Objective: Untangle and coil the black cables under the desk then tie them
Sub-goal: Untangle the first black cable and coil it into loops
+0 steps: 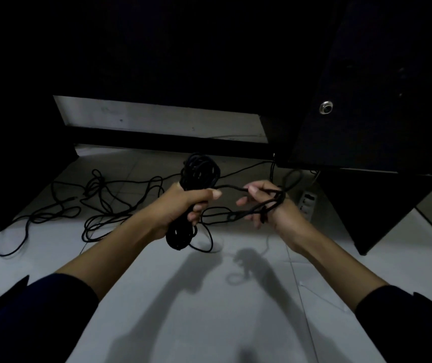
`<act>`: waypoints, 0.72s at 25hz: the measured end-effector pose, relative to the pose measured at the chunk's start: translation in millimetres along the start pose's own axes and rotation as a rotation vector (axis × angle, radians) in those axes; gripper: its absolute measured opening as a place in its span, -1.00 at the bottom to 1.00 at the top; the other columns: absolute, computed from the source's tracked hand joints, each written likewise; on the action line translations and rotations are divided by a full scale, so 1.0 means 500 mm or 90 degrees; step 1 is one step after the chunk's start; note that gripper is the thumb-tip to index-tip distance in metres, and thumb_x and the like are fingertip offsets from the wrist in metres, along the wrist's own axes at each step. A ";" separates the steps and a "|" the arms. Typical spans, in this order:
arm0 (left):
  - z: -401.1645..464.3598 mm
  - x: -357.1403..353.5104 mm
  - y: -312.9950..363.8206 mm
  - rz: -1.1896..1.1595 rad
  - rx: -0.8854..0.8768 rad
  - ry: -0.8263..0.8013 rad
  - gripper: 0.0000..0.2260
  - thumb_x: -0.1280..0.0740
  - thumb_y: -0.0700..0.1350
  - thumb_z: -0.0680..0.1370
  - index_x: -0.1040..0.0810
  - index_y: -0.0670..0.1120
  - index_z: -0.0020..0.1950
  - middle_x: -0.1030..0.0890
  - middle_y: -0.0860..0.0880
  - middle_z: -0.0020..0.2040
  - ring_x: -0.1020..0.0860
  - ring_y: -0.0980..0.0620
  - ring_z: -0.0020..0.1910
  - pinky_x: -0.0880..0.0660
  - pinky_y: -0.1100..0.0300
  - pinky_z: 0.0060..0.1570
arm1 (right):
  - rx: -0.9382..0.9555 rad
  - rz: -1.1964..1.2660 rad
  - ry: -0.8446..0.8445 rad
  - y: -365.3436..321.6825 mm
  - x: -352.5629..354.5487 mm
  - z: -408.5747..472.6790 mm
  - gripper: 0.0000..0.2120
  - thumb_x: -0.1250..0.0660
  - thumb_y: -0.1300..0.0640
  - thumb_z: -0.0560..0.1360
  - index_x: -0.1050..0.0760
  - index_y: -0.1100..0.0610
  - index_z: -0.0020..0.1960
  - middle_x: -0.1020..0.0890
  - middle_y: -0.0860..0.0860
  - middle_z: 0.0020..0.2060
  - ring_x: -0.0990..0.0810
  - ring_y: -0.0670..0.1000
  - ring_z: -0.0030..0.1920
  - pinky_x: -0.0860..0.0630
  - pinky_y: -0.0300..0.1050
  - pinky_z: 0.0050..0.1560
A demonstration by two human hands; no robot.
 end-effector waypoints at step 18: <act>0.012 -0.016 -0.002 -0.193 -0.051 0.137 -0.72 -0.37 -0.08 0.53 -0.40 -0.04 -0.35 -0.33 0.03 -0.48 -0.30 0.10 -0.55 -0.36 0.23 -0.47 | -0.039 -0.002 0.066 -0.032 -0.022 -0.003 -0.87 -0.29 0.03 0.56 -0.54 0.06 0.04 -0.71 -0.05 -0.28 -0.48 -0.16 -0.36 -0.33 -0.32 -0.39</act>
Point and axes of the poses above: each hand's wrist, its own z-axis towards the middle knuckle, its own x-axis out of the back of the hand, y = z × x, the point moved 3 cm from there along z, towards the middle knuckle
